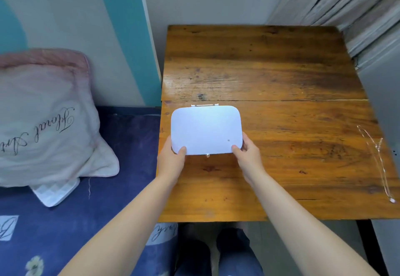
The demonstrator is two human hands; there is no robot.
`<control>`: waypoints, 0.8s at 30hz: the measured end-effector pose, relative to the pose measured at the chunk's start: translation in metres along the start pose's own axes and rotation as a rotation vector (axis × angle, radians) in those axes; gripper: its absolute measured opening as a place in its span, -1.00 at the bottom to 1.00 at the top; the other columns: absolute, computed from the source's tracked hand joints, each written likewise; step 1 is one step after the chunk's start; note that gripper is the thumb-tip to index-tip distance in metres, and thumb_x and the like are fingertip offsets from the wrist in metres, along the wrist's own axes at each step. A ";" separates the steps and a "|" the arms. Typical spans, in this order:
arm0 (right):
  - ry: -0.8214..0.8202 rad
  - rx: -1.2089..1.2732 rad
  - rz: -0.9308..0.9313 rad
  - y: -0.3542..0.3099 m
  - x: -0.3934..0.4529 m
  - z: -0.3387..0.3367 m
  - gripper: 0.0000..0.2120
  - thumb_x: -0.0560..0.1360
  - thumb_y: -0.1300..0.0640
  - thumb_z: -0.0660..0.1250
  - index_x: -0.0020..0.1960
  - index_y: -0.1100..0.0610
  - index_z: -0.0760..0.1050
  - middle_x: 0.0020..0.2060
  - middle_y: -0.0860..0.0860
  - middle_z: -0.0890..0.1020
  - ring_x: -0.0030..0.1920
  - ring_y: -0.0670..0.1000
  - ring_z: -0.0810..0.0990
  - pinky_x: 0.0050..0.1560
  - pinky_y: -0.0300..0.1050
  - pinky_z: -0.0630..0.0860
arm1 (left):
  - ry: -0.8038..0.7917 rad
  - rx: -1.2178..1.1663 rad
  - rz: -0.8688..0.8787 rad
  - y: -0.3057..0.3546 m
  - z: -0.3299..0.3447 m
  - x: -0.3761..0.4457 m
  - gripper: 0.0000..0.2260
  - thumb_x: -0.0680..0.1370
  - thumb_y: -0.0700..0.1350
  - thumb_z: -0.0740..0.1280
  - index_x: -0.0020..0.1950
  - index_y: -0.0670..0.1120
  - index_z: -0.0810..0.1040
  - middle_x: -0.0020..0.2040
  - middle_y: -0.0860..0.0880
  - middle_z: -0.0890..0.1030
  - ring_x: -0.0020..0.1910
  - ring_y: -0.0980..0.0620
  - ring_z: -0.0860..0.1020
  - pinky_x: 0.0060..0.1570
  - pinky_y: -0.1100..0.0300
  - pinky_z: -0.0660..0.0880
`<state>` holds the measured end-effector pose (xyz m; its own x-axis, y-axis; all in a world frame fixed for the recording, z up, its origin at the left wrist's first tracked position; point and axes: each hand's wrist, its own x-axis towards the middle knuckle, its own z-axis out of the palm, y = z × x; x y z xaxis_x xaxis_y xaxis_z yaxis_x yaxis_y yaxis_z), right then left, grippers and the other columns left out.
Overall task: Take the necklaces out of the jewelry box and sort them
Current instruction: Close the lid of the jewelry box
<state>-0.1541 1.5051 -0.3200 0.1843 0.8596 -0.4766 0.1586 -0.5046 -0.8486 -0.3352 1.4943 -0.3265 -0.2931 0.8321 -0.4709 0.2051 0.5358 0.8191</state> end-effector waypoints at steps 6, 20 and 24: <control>0.006 0.012 -0.093 -0.060 0.070 0.008 -0.59 0.49 0.36 0.16 0.30 0.12 0.36 0.13 0.01 0.55 0.12 0.01 0.48 0.11 -0.17 0.40 | 0.082 0.021 0.072 0.062 0.007 0.064 -0.70 0.51 -0.17 0.23 0.24 -0.04 0.44 0.17 -0.05 0.57 0.10 -0.13 0.54 0.12 -0.10 0.53; -0.029 -0.080 -0.045 -0.082 0.185 0.010 -0.62 0.51 0.28 0.16 0.30 0.07 0.35 0.23 0.04 0.52 0.14 0.05 0.46 0.08 -0.14 0.39 | 0.098 0.094 0.063 0.099 0.048 0.161 -0.74 0.55 -0.17 0.23 0.24 -0.06 0.42 0.23 -0.07 0.54 0.17 -0.10 0.50 0.22 -0.08 0.46; -0.070 -0.345 -0.157 -0.087 0.183 0.004 -0.61 0.53 0.21 0.16 0.35 0.14 0.24 0.29 0.12 0.47 0.27 0.15 0.42 0.21 0.01 0.40 | 0.099 0.279 0.095 0.097 0.050 0.156 -0.64 0.59 -0.07 0.14 0.38 -0.10 0.25 0.35 -0.13 0.43 0.28 -0.14 0.41 0.23 0.01 0.37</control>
